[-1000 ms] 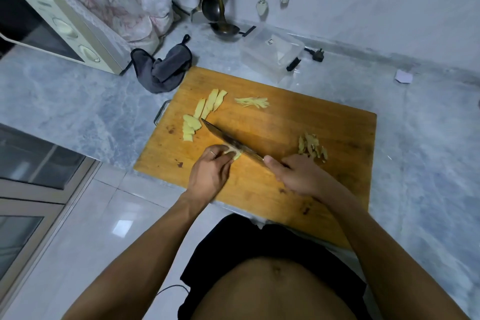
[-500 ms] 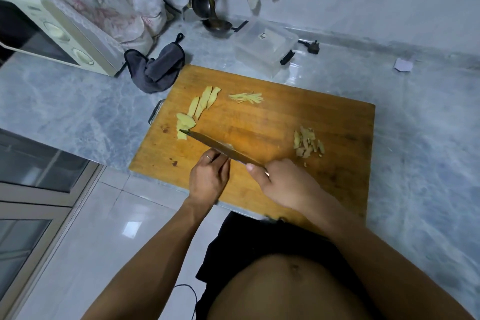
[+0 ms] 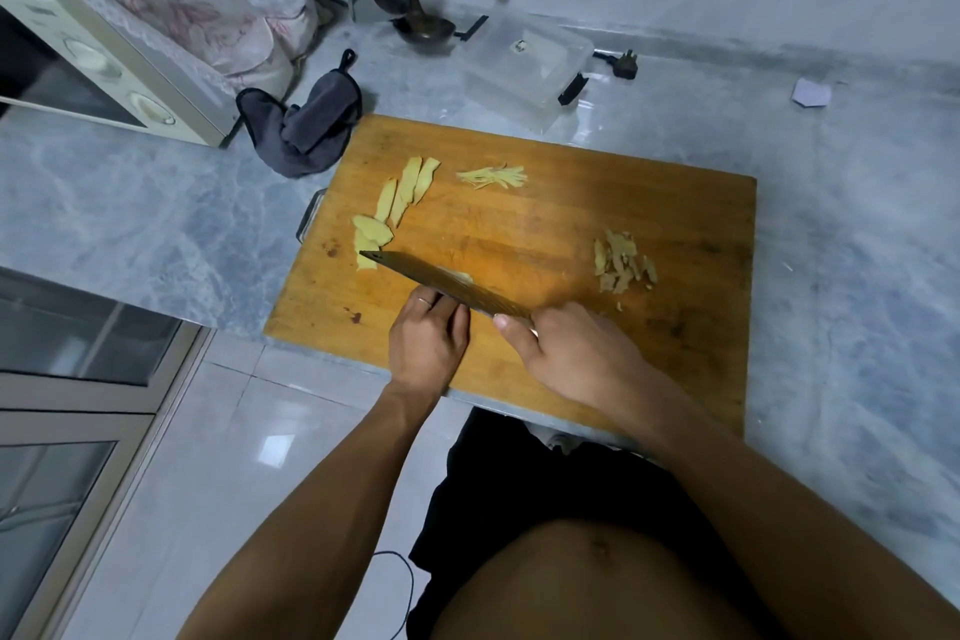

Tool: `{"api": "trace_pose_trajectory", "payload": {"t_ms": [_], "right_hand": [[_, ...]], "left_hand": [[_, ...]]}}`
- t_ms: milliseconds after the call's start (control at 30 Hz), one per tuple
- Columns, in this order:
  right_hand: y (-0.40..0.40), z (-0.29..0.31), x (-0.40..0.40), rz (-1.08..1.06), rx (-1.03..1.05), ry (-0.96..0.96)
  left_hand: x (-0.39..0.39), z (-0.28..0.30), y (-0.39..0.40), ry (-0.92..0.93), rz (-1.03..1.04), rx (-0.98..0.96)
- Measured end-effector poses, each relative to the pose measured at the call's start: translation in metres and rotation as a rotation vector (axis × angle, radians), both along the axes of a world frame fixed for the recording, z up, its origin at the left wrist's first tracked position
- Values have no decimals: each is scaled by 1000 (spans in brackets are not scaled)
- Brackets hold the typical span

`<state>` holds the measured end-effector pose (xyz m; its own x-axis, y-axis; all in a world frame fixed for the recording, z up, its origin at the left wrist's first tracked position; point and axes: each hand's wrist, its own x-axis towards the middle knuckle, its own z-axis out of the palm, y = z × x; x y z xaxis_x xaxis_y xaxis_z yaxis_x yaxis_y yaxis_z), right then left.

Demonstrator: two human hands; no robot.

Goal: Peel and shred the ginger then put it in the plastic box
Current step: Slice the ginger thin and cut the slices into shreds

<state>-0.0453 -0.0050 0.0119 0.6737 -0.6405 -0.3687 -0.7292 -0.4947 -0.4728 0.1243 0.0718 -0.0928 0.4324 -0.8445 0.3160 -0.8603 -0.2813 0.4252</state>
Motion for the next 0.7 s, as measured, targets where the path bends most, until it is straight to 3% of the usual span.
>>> {"api": "trace_pose_trajectory", "payload": {"t_ms": [700], "right_hand": [[1,4,-1,0,-29,54]], "left_hand": [[6,-1,1,38,-59,57]]}}
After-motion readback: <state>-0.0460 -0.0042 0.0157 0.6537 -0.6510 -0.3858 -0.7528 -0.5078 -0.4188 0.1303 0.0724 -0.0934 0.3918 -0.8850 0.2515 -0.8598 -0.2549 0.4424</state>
